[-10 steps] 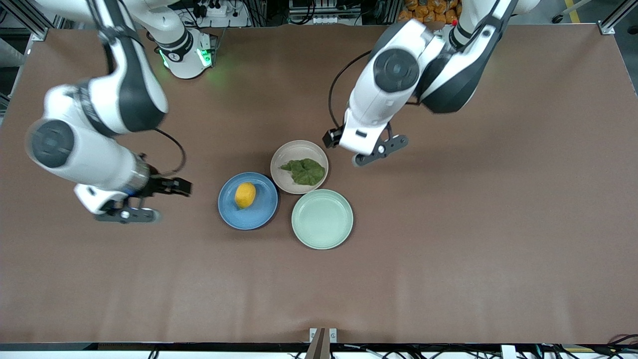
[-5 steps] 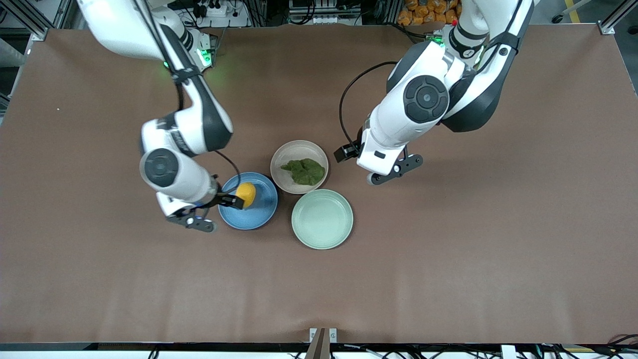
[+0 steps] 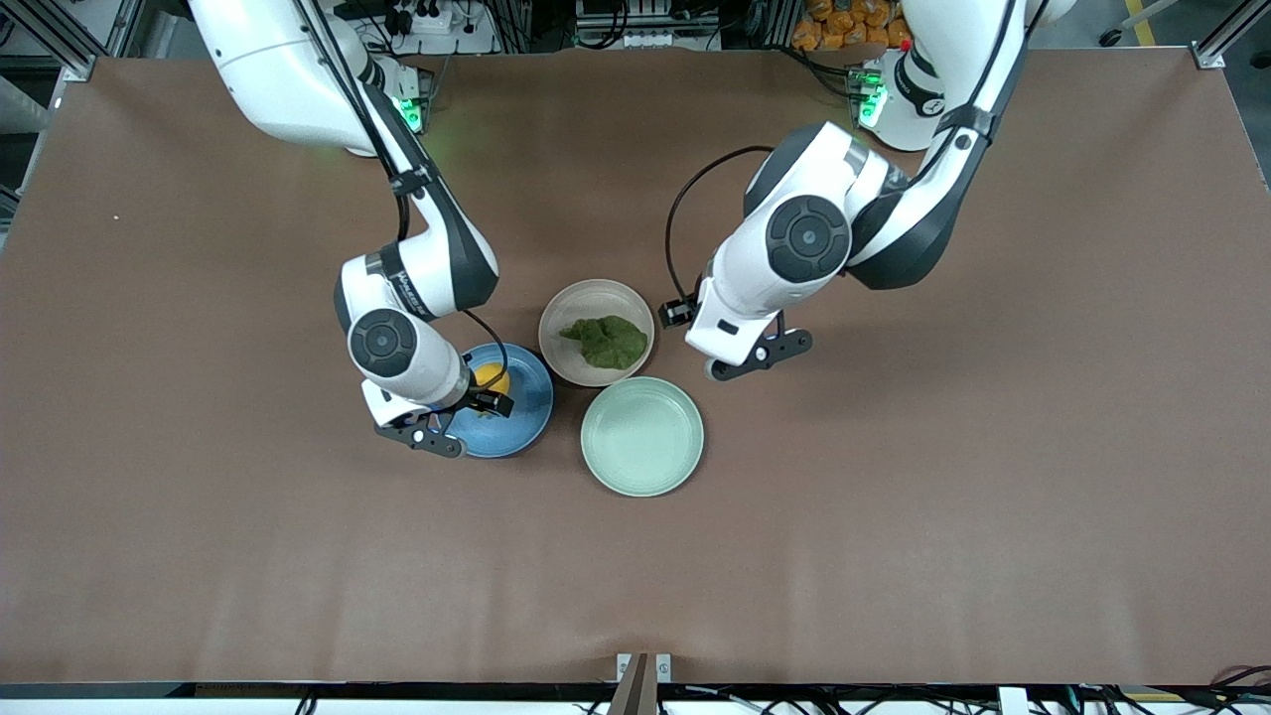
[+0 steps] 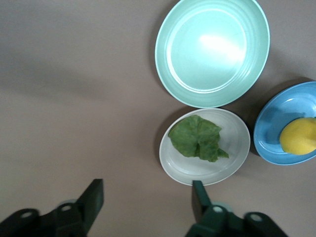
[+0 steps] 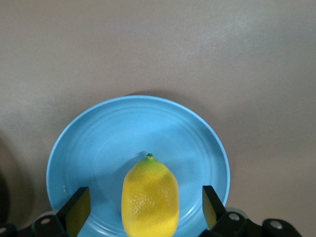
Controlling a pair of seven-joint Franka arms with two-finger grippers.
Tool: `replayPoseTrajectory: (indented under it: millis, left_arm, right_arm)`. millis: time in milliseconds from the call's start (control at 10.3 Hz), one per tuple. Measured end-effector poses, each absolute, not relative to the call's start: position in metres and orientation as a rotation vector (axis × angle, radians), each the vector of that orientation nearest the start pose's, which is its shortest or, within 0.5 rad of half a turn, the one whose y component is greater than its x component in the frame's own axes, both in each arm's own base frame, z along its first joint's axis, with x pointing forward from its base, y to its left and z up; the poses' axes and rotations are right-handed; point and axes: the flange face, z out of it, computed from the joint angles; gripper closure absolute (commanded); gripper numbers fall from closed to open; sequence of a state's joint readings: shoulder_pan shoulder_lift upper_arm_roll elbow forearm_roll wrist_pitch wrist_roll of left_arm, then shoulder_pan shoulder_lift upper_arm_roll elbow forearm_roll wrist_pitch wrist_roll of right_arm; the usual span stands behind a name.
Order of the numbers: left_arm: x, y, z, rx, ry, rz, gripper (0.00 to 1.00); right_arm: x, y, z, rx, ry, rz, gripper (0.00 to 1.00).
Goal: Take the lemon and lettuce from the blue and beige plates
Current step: 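Close the right gripper on the lemon while the left gripper descends, then carry the lemon off the blue plate while the left gripper grasps lettuce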
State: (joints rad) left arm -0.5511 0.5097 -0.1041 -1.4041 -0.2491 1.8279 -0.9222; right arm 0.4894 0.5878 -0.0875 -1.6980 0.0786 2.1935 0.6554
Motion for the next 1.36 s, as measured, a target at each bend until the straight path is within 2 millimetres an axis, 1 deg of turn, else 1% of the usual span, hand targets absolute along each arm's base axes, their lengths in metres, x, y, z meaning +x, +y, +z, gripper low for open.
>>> replayPoseTrajectory:
  millis: [97, 194, 389, 583, 681, 778, 875, 972, 1167, 1264, 1361]
  left_arm:
    - [0.543, -0.440, 0.399, -3.215, -0.572, 0.435, 0.00]
    - [0.535, -0.454, 0.386, -3.207, -0.607, 0.442, 0.00]
    - [0.518, -0.485, 0.360, -3.184, -0.719, 0.472, 0.00]
    - [0.507, -0.507, 0.331, -3.168, -0.797, 0.479, 0.00]
    - [0.501, -0.516, 0.316, -3.162, -0.811, 0.479, 0.00]
    - [0.498, -0.523, 0.300, -3.162, -0.823, 0.475, 0.00]
    - [0.498, -0.528, 0.285, -3.174, -0.839, 0.457, 0.00]
    - [0.498, -0.532, 0.273, -3.173, -0.877, 0.447, 0.00]
    - [0.495, -0.538, 0.245, -3.138, -0.991, 0.444, 0.00]
    - [0.492, -0.542, 0.234, -3.130, -1.029, 0.439, 0.00]
    - [0.490, -0.545, 0.224, -3.124, -1.067, 0.431, 0.00]
  right_arm:
    - [0.608, 0.272, 0.242, -3.157, 0.434, 0.127, 0.00]
    - [0.606, 0.274, 0.238, -3.165, 0.421, 0.129, 0.00]
    - [0.602, 0.275, 0.228, -3.179, 0.382, 0.150, 0.00]
    - [0.596, 0.277, 0.220, -3.190, 0.305, 0.177, 0.00]
    - [0.595, 0.278, 0.218, -3.191, 0.293, 0.178, 0.03]
    - [0.596, 0.278, 0.217, -3.190, 0.284, 0.169, 0.28]
    - [0.596, 0.278, 0.214, -3.188, 0.282, 0.161, 0.44]
    - [0.596, 0.278, 0.212, -3.189, 0.282, 0.160, 0.47]
    - [0.596, 0.278, 0.211, -3.188, 0.282, 0.159, 0.66]
    - [0.597, 0.278, 0.211, -3.188, 0.282, 0.157, 0.72]
    - [0.597, 0.278, 0.212, -3.187, 0.281, 0.155, 0.80]
